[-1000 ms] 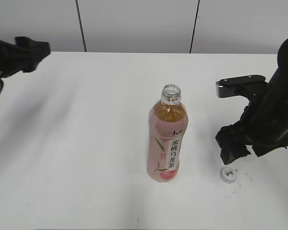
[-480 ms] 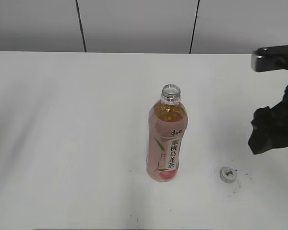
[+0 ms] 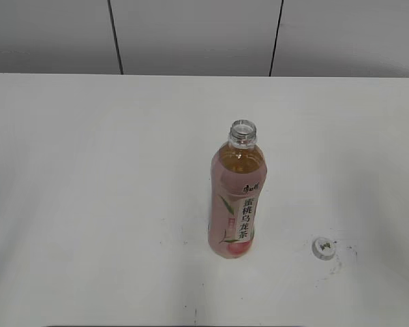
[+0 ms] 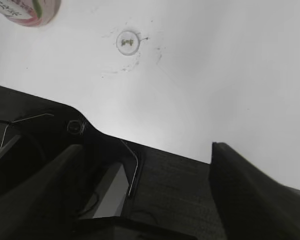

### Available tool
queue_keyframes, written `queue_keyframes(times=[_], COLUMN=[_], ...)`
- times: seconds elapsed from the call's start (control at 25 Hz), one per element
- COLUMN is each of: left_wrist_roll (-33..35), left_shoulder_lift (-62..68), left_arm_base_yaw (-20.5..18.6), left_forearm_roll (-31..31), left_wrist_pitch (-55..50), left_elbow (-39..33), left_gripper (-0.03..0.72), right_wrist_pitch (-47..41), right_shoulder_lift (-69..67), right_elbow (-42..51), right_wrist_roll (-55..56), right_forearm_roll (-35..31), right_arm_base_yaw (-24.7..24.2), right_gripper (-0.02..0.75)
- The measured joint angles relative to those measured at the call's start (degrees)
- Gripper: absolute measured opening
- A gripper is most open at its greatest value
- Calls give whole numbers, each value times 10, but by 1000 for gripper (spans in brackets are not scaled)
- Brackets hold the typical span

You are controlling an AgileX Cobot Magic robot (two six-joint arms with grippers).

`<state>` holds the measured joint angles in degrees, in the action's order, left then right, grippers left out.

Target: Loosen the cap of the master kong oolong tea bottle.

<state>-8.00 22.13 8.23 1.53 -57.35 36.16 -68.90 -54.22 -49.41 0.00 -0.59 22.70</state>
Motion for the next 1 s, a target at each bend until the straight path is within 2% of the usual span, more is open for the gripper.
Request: queue_keyframes(times=[0.2,0.44,0.76,1.0], left_wrist_roll=[31,51,64,75], left_shoulder_lift=[-97,-215,-225,-225], left_arm_base_yaw=[0,0,0,0], left_forearm_roll=[-1,-5,-9,-15], left_wrist_pitch=[-17,-15,-16,-15], left_elbow=[-34,-39,-39,-39], left_gripper=[469,469,447,438], right_wrist_pitch=[-6,21,53,54], right_shoulder_lift=[145,327,529,546], right_elbow=[78,163,200,200], right_wrist_roll=[0,-18,-22,-28], right_forearm_roll=[28,45,40,33], right_arm_base_yaw=[0,0,0,0], right_gripper=[574,574,573,573])
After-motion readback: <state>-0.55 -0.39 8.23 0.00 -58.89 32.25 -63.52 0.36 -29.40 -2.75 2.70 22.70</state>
